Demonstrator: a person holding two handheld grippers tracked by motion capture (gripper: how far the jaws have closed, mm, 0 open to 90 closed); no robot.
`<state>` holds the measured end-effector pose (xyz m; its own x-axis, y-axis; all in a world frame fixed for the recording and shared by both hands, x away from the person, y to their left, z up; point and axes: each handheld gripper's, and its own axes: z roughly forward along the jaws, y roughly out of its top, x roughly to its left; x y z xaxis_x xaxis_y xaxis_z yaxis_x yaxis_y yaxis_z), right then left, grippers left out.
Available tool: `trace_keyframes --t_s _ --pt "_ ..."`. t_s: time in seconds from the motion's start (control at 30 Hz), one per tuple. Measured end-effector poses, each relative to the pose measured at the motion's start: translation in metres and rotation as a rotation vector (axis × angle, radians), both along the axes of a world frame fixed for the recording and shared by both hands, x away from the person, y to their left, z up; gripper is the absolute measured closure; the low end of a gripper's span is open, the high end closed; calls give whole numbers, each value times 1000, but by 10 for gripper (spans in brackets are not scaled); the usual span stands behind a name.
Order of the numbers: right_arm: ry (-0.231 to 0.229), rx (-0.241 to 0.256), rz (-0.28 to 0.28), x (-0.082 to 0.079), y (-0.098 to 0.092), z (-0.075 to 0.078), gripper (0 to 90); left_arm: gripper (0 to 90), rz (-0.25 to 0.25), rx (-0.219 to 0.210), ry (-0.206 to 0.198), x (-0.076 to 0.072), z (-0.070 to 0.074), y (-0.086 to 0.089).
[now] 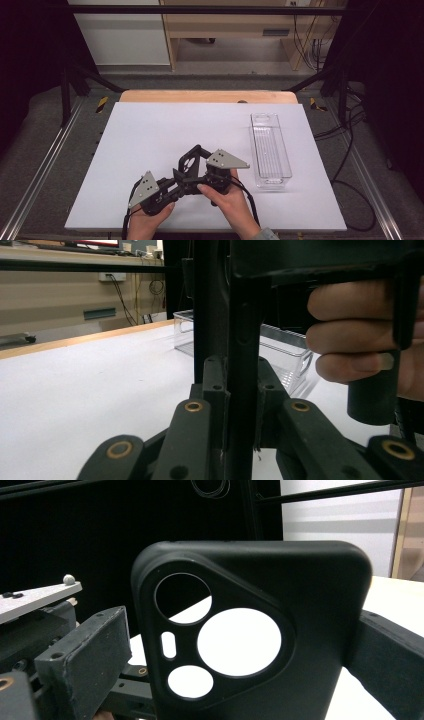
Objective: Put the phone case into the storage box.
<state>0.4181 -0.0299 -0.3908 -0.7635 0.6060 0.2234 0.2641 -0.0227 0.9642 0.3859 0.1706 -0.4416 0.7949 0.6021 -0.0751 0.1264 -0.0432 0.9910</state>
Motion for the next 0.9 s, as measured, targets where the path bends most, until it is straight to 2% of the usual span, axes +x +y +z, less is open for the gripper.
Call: trace_keyframes --t_s 0.9 --pt "23 14 -3 1 -1 -4 46 804 -23 0 1 -4 2 -5"
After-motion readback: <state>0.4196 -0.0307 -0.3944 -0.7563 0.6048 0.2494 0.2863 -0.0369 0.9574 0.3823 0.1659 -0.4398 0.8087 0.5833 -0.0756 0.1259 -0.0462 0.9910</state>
